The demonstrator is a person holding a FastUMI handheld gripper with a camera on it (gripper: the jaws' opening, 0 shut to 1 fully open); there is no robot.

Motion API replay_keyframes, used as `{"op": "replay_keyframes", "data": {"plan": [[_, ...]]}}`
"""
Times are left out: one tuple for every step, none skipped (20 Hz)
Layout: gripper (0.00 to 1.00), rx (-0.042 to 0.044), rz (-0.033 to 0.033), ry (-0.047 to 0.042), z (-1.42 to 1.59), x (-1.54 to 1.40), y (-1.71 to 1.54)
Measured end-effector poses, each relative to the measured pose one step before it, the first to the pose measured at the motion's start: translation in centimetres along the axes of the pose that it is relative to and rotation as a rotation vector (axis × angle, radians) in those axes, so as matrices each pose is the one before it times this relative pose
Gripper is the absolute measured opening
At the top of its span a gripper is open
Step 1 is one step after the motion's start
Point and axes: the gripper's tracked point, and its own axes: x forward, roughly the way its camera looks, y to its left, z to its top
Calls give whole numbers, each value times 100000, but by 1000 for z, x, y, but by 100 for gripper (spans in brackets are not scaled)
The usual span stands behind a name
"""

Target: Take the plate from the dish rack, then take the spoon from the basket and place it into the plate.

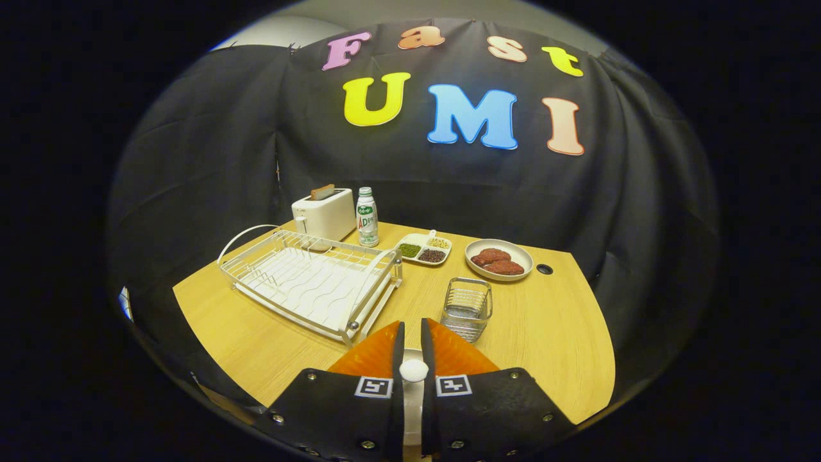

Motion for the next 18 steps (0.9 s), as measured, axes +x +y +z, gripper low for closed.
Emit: {"op": "replay_keyframes", "data": {"plan": [[10, -819, 1121, 645, -25, 461, 371], [10, -1016, 1343, 705, -34, 506, 343], [10, -1075, 1165, 847, -102, 467, 407], [10, -981, 915, 818, -87, 416, 238], [11, -816, 1003, 543, -17, 400, 335], [10, -565, 1136, 420, 69, 393, 323], [10, -644, 1150, 528, -82, 302, 422], [10, -750, 1149, 424, 23, 352, 280], [10, -691, 705, 596, -216, 477, 201], [10, -523, 694, 932, -193, 508, 112], [10, -267, 401, 1030, -316, 353, 98], [10, 113, 750, 509, -5, 214, 62], [11, -30, -218, 92, -52, 268, -67], [12, 270, 463, -698, 182, 65, -191], [16, 184, -604, -1511, 381, -27, -235], [17, 719, -1056, -1431, 524, -301, -507], [43, 612, -1507, -1290, 278, -130, -665], [55, 661, -1472, -1589, 619, -512, -681]]}}
